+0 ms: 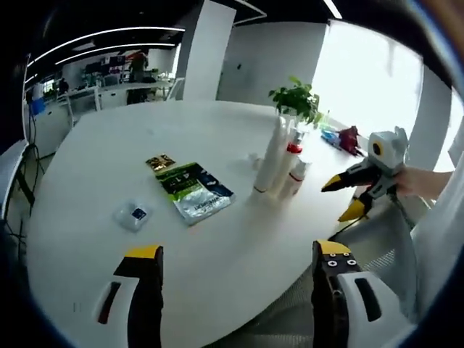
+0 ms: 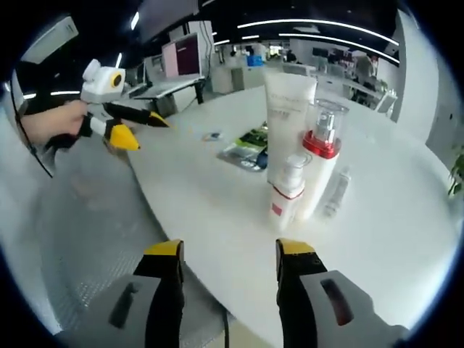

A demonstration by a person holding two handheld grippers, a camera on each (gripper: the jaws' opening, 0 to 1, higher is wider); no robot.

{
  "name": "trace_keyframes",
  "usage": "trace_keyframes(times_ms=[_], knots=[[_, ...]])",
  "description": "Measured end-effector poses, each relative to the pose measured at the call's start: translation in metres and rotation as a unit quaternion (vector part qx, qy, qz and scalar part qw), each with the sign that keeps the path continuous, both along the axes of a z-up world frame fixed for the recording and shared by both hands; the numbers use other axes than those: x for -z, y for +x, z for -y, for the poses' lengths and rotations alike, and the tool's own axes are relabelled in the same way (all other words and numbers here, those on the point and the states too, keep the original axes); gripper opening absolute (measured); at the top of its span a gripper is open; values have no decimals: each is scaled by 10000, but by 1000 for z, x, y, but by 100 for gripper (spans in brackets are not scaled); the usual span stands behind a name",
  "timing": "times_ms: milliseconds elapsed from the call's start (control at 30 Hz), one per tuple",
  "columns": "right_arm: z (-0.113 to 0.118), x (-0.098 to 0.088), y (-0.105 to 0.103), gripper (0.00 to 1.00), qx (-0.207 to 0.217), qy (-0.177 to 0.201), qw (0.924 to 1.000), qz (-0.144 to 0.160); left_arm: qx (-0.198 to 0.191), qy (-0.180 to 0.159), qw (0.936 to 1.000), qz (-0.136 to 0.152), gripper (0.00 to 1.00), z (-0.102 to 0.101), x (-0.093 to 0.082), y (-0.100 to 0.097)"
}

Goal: Arrange the skincare products in the storage area until every visible bottle or jar stands upright without overlapping.

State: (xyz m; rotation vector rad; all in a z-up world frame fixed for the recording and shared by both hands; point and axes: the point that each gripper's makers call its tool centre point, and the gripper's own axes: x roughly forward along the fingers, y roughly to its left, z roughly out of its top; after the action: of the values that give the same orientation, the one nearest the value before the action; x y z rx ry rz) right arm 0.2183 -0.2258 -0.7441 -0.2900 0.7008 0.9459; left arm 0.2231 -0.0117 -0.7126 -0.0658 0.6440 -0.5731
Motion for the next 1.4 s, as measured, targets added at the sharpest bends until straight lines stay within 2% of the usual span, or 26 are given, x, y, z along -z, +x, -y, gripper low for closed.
trace_keyframes(times_ms=[100,333,400,500,600,667,767,800,833,1000,1200,1233,1400], knots=[[3,-7,0,56,141,41,9999,39,63,-166,9998,8,85,-10,-7,-4],[8,-18,-3,70,523,94,9984,176,140,-540,9984,25,99,-28,-18,-11],[7,-21,-5,74,661,169,9975,206,216,-558,9982,-64,99,-31,-16,-15],[4,-24,-6,79,798,244,9961,299,325,-595,9977,-50,99,-37,-17,-20],[0,-27,-9,86,838,266,9956,316,266,-763,9967,-101,99,-47,-16,-23],[-6,-32,-12,92,897,387,9946,350,182,-947,9953,-86,99,-52,-17,-25],[-10,-40,-12,100,1068,689,9912,360,171,-954,9953,-32,99,-54,-18,-31],[-10,-44,-14,99,1104,738,9905,364,177,-958,9952,31,99,-55,-20,-31],[-8,-47,-13,99,1176,778,9893,383,113,-972,9949,223,99,-57,-25,-26],[5,-58,-7,99,1336,737,9871,478,-21,-1064,9939,303,99,-59,-28,-13],[16,-58,5,99,1425,671,9864,468,-13,-1123,9933,259,99,-49,-27,-8],[20,-56,9,99,1482,652,9857,462,35,-1144,9932,229,99,-43,-27,-12],[28,-57,14,99,1741,690,9814,416,92,-972,9950,189,99,-37,-23,-18]])
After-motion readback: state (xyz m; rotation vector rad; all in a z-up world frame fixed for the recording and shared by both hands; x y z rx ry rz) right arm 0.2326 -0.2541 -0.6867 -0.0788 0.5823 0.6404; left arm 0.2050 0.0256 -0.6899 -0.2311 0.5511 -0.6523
